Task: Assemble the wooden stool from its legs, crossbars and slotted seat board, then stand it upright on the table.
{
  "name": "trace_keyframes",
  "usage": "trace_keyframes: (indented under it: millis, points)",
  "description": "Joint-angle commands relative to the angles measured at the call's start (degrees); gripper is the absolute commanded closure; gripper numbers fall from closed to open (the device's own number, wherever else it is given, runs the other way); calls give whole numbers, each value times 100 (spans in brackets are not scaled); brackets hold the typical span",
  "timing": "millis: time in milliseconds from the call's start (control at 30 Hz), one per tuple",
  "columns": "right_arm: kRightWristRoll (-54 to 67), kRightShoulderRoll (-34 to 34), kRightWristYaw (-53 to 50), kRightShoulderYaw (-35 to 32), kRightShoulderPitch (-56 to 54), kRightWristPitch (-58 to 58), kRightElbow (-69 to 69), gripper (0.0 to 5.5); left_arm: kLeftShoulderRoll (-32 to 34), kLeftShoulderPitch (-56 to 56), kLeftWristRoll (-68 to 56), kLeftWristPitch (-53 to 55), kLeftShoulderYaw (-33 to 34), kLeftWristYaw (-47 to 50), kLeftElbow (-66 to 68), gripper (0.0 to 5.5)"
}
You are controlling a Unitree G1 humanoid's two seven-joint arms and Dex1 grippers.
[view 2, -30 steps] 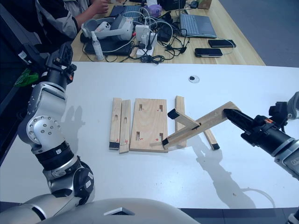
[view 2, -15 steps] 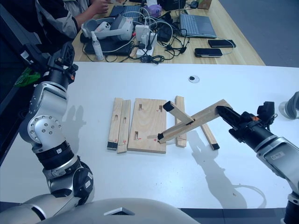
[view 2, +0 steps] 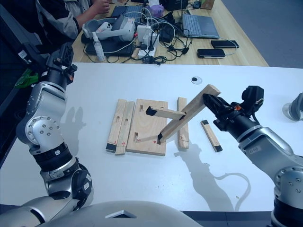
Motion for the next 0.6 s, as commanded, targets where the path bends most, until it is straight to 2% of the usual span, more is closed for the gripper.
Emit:
trace_keyframes:
  millis: [33,233,333,600]
  points:
    - [-625,-17,-168,429,-208,105,46,450,74,-77,-37,55,-25,58,54,335]
    - [-1346,360,-680,913,-510,58,323,450,108,-107,-46,63,-13,53,88,335]
    - [-1899,326,-934,1016,-434,166,376,450,147,-155,-59,72,2,30,137,335]
    - [-2869,517,-631,1229,-555,8,161,449,227,-206,-86,62,1,9,196,335]
